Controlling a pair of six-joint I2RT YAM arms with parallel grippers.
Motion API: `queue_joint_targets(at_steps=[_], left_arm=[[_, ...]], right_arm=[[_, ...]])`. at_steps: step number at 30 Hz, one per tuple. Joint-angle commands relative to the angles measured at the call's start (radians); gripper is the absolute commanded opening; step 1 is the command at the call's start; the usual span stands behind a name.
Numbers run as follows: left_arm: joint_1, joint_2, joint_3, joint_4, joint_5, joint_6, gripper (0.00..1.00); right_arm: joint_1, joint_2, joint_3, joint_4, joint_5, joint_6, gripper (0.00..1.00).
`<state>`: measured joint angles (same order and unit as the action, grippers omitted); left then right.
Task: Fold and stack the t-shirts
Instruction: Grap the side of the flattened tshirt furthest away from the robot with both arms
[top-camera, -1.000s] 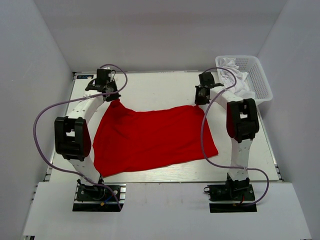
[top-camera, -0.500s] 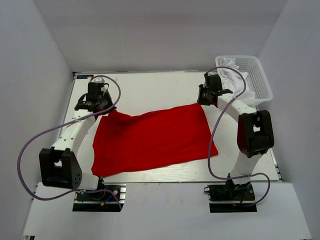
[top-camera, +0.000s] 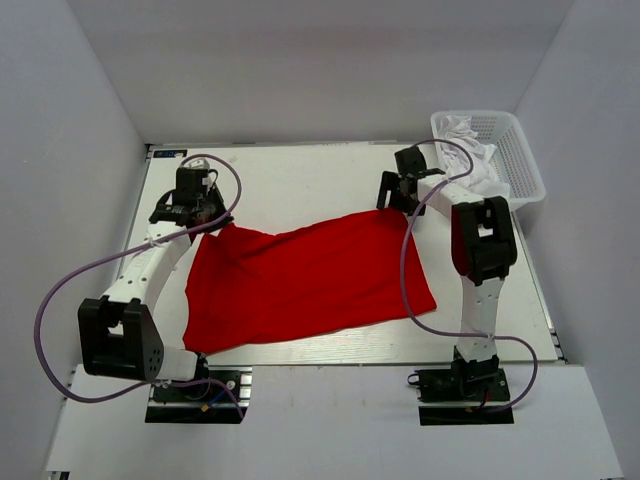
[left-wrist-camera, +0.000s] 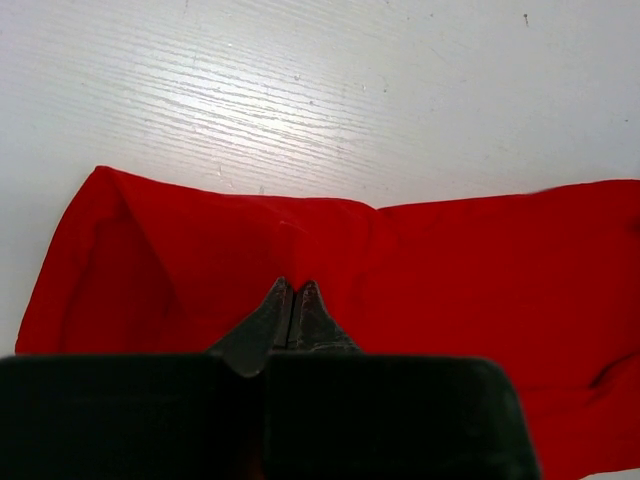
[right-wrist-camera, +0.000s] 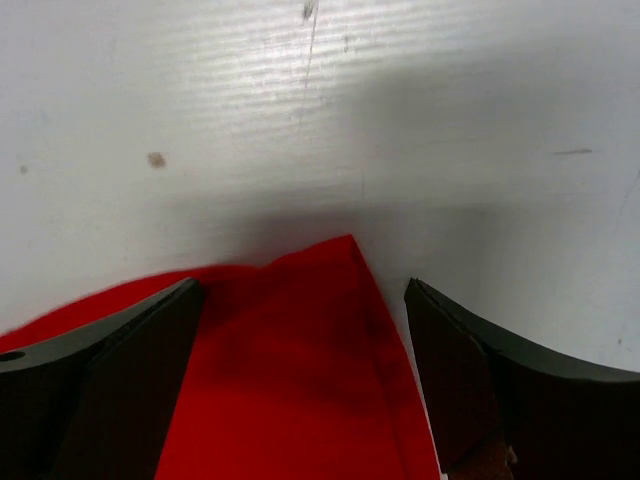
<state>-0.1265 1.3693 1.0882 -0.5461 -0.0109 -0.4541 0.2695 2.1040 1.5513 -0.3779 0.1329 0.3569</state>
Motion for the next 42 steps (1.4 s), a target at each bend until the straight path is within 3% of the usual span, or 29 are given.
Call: queue_joint_targets(at_steps=[1, 2, 5, 8, 10, 12, 13, 15, 25, 28, 35, 42], left_arm=[[-0.002, -0.004, 0.044, 0.002, -0.003, 0.002, 0.00], [-0.002, -0.004, 0.044, 0.002, -0.003, 0.002, 0.00], [-0.002, -0.004, 0.044, 0.002, -0.003, 0.002, 0.00], [-0.002, -0.004, 0.044, 0.002, -0.003, 0.002, 0.00], [-0.002, -0.004, 0.044, 0.002, -0.003, 0.002, 0.00], [-0.002, -0.013, 0.044, 0.002, -0.003, 0.002, 0.00], [-0.002, -0.013, 0.044, -0.008, -0.003, 0.002, 0.00], [-0.002, -0.013, 0.044, -0.008, -0.003, 0.002, 0.00], [-0.002, -0.065, 0.044, -0.121, -0.003, -0.030, 0.00], [-0.002, -0.128, 0.012, -0.175, -0.003, -0.083, 0.00], [-0.002, -0.269, -0.059, -0.284, -0.014, -0.175, 0.00], [-0.002, -0.369, -0.105, -0.434, 0.069, -0.231, 0.00]], right_arm=[[0.016, 0.020, 0.058, -0.042, 0.042, 0.053, 0.87], [0.019, 0.027, 0.056, -0.042, 0.050, 0.057, 0.87], [0.034, 0.048, 0.064, -0.058, 0.080, 0.071, 0.72], [0.050, 0.070, 0.076, -0.069, 0.117, 0.089, 0.70], [0.053, 0.091, 0.090, -0.081, 0.120, 0.097, 0.63], [0.056, 0.103, 0.108, -0.099, 0.120, 0.100, 0.45], [0.062, 0.103, 0.107, -0.101, 0.123, 0.105, 0.20], [0.069, 0.099, 0.098, -0.102, 0.149, 0.108, 0.00], [0.071, -0.023, 0.026, -0.018, 0.179, 0.034, 0.00], [0.073, -0.123, -0.130, 0.181, 0.110, -0.033, 0.00], [0.073, -0.298, -0.330, 0.292, 0.083, -0.088, 0.00], [0.076, -0.427, -0.463, 0.359, 0.065, -0.110, 0.00]])
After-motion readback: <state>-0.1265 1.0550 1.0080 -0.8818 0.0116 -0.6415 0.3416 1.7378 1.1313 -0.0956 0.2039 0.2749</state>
